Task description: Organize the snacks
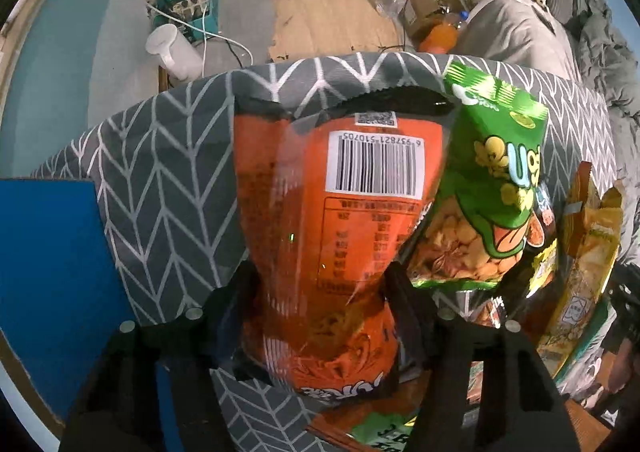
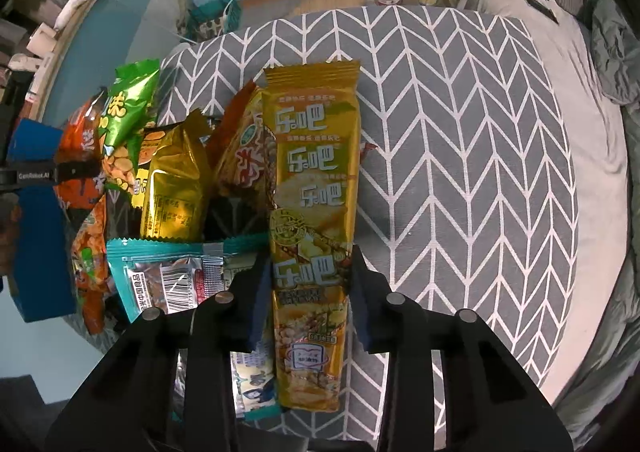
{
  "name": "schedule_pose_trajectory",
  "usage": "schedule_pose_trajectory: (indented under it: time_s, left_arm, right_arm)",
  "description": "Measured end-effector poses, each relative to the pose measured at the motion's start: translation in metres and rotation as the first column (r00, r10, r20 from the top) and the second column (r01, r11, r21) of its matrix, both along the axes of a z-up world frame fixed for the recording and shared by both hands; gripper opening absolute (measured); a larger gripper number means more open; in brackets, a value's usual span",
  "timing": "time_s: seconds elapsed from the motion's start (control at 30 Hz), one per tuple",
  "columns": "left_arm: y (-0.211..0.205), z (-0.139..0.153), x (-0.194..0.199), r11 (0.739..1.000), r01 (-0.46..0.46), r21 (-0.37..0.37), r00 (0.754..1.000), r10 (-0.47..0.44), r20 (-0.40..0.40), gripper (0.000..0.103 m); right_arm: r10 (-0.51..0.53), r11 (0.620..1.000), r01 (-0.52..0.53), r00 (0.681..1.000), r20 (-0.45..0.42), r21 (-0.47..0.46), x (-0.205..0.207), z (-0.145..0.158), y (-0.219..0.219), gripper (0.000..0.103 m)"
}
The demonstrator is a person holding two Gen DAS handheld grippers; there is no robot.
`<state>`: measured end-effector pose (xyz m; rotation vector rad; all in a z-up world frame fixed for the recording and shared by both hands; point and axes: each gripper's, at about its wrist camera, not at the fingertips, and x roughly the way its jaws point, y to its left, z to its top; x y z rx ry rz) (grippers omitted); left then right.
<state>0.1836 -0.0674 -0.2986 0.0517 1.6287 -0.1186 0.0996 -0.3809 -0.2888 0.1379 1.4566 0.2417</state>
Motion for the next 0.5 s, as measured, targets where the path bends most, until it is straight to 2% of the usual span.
schedule_pose_trajectory:
  time_s: [0.03, 0.1, 0.23, 0.27, 0.33, 0.4, 0.5]
  left_arm:
    - [0.002, 0.000, 0.000, 1.000, -0.002, 0.005, 1.000, 0.002, -0.002, 0.066]
    - [0.005, -0.004, 0.000, 1.000, -0.012, 0.014, 1.000, 0.013, -0.005, 0.067]
    - [0.002, -0.010, 0.008, 0.999, -0.036, 0.031, 0.999, 0.037, -0.017, 0.072]
    - [0.000, -0.012, 0.010, 0.999, -0.035, 0.036, 0.999, 0.036, -0.017, 0.072]
    - [-0.003, -0.019, 0.012, 0.999, -0.030, 0.042, 0.999, 0.031, -0.016, 0.072]
    - [-0.004, -0.023, 0.013, 0.999, -0.025, 0.037, 1.000, 0.025, -0.013, 0.072]
    - [0.000, -0.021, 0.009, 1.000, -0.020, 0.019, 1.000, 0.020, 0.009, 0.066]
  right_arm:
    - [-0.005, 1.000, 0.005, 1.000, -0.007, 0.001, 0.001, -0.002, 0.000, 0.035]
    - [-0.033, 0.999, 0.033, 0.999, -0.025, -0.003, 0.001, -0.005, -0.002, 0.045]
    - [-0.059, 0.998, 0.059, 0.998, -0.028, -0.008, 0.004, -0.016, -0.001, 0.045]
    - [-0.068, 0.998, 0.068, 0.997, -0.036, -0.001, 0.006, -0.020, -0.002, 0.045]
    - [-0.081, 0.996, 0.082, 0.995, -0.051, 0.017, 0.006, -0.027, -0.003, 0.036]
    - [-0.089, 0.996, 0.090, 0.995, -0.040, 0.015, 0.007, -0.029, -0.004, 0.032]
    - [-0.075, 0.997, 0.075, 0.997, -0.016, -0.003, 0.003, -0.025, -0.003, 0.031]
